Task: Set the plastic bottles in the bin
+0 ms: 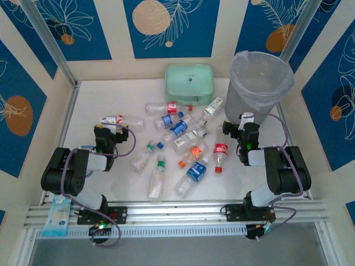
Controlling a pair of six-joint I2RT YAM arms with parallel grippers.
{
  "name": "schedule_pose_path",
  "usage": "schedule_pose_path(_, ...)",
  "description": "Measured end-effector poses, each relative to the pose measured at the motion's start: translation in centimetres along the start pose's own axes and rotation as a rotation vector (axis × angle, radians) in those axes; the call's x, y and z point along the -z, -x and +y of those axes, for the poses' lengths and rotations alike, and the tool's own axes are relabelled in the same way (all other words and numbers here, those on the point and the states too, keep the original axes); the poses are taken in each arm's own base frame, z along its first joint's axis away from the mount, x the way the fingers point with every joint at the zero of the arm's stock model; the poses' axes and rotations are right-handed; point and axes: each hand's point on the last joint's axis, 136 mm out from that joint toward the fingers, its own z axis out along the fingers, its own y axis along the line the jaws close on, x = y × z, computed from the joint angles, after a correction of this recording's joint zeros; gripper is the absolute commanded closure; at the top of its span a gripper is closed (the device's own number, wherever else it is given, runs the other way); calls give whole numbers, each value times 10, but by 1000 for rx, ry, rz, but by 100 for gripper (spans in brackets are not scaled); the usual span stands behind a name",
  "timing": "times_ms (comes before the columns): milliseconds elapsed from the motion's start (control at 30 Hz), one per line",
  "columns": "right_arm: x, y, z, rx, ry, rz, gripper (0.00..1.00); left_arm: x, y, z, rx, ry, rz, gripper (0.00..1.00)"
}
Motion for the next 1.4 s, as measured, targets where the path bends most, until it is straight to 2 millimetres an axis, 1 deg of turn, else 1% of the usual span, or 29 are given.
schedule_pose_path(67, 0, -1, 0, 0, -1, 3, 1, 1, -1, 0, -2, 2, 8, 0)
schedule_pose_path(133, 1, -1, 1, 3, 1, 9, 1, 6, 1, 5, -4, 19, 31, 0)
schedule_pose_path(200, 3, 0, 6, 20, 1, 13, 1, 17, 18, 15, 17, 65, 22, 0)
schedule_pose_path(267, 7, 2, 15, 40, 8, 54, 1, 31, 50, 28, 70, 118, -13, 0)
schedule_pose_path(300, 9, 10, 20, 42, 11, 67, 1, 38, 72, 35, 114, 146, -34, 0)
schedule_pose_path(333, 12, 24, 26, 42, 20, 67, 1, 46, 95, 41, 170, 168, -52, 0)
schedule_pose_path(367, 15, 38, 31, 39, 26, 54, 1, 51, 112, 45, 218, 180, -63, 0)
schedule_pose_path(400, 21, 57, 40, 41, 36, 35, 1, 58, 131, 48, 282, 183, -79, 0)
schedule_pose_path(433, 28, 72, 46, 42, 36, 21, 1, 65, 145, 50, 348, 178, -89, 0)
schedule_pose_path(467, 36, 82, 55, 44, 42, 19, 1, 70, 151, 49, 412, 168, -91, 0)
schedule_pose_path(500, 43, 88, 65, 47, 53, 28, 1, 73, 151, 47, 472, 156, -82, 0)
schedule_pose_path(567, 57, 89, 83, 53, 70, 78, 1, 74, 138, 38, 597, 125, -29, 0)
schedule_pose_path(633, 68, 80, 96, 58, 88, 174, 1, 65, 111, 24, 738, 98, 62, 0)
schedule_pose_path(733, 78, 66, 96, 63, 83, 325, 1, 47, 71, -1, 894, 71, 212, 0)
schedule_pose_path(833, 89, 62, 100, 67, 102, 452, 1, 30, 36, -27, 1000, 69, 355, 2)
schedule_pose_path(867, 93, 61, 103, 67, 114, 482, 1, 26, 29, -34, 1023, 71, 392, 4)
schedule_pose_path(933, 102, 62, 108, 62, 142, 529, 1, 17, 20, -49, 1065, 76, 453, 5)
schedule_pose_path(1033, 113, 64, 114, 51, 183, 568, 1, 6, 18, -71, 1121, 67, 487, 5)
schedule_pose_path(1133, 120, 62, 118, 46, 209, 604, 1, -4, 14, -87, 1168, 65, 510, 4)
schedule_pose_path(1233, 127, 62, 119, 47, 221, 632, 1, -15, 5, -99, 1214, 81, 529, 5)
schedule_pose_path(1400, 137, 69, 125, 61, 242, 645, 1, -26, -21, -111, 1250, 146, 556, 7)
